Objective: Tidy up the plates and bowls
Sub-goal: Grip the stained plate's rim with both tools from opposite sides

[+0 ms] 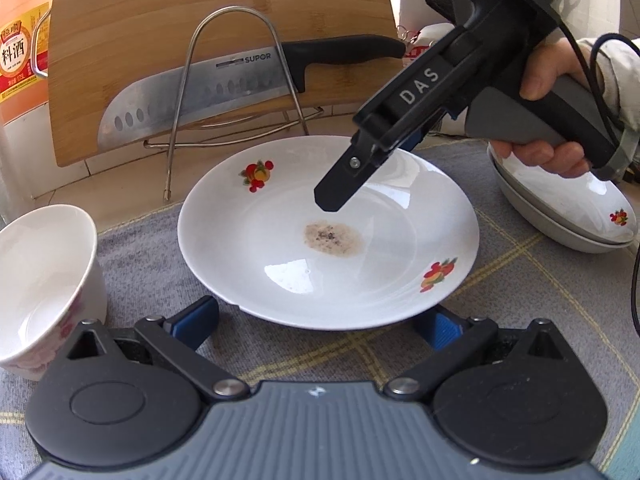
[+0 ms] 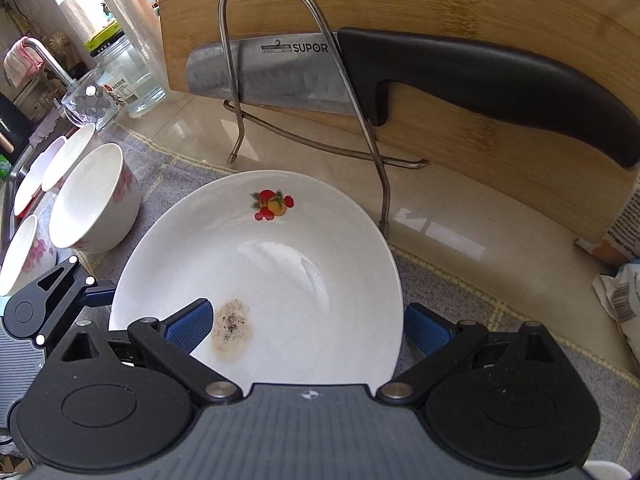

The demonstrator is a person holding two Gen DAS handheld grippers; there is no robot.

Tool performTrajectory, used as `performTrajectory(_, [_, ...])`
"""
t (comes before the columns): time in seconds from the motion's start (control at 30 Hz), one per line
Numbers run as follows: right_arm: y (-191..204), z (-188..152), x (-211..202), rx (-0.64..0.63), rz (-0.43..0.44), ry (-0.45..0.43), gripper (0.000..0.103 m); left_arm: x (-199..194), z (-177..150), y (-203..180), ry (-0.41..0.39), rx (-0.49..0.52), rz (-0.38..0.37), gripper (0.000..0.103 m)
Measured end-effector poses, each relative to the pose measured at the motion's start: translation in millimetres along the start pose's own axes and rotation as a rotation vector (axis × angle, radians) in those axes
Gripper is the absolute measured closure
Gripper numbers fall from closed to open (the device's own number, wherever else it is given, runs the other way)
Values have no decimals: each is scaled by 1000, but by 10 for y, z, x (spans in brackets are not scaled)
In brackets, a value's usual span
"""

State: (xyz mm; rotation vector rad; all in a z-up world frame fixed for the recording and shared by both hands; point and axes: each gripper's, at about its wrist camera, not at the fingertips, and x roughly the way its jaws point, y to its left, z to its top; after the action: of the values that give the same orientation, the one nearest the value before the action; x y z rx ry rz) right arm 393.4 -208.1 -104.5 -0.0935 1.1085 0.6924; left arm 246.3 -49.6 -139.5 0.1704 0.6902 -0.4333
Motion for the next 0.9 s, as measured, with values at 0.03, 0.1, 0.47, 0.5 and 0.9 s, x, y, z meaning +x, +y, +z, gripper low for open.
performTrajectory(0.03, [-1,19,9,-4,4,1,0,2,0,5,-2,2,-1,0])
performTrajectory(0.1, [-13,60,28,-7,15,4,0,0,-4,11,-6,7,-7,0])
performTrajectory(0.47, [7,147,81,-67,15,39,0,29,25,49,-5,33,-36,0])
performTrajectory(0.5, [4,153,82,-69,18,41,0,30,28,50,-5,34,-38,0])
performTrajectory(0.9, [10,241,118,-105,91,93,0,33,43,39,-20,72,-45,0])
